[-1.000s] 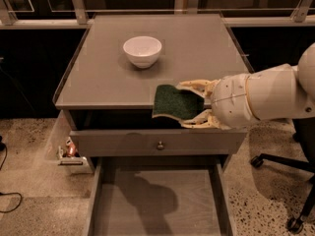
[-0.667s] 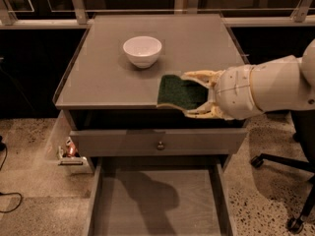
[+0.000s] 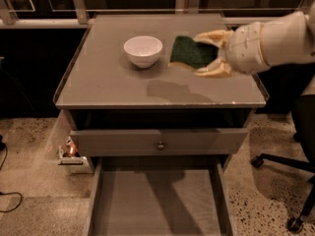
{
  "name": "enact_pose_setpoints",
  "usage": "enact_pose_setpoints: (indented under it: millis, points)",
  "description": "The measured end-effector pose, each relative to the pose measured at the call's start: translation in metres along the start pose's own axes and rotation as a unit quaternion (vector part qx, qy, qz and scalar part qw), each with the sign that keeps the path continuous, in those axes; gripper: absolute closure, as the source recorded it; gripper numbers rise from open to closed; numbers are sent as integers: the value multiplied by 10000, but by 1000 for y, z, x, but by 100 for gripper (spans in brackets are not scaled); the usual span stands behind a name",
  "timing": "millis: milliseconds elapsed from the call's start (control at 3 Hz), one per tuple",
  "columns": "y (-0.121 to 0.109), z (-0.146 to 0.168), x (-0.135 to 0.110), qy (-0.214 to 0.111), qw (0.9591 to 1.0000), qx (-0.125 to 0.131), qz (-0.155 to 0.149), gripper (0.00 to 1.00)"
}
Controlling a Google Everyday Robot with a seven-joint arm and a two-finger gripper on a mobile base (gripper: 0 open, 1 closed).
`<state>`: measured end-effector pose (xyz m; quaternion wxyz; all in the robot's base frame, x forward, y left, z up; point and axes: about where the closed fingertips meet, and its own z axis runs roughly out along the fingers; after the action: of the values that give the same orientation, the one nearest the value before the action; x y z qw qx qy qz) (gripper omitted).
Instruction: Pick sponge from middle drawer and place on counter
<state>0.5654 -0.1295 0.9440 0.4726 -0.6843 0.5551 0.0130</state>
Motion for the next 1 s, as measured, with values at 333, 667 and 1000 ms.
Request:
enact_pose_setpoints:
  millis: [333, 667, 1000]
  points:
    - [-42, 9, 16, -274, 9993, 12, 239, 100]
    - [-64, 28, 41, -485, 9970, -99, 599, 100]
    - [-69, 44, 67, -334, 9943, -250, 978, 100]
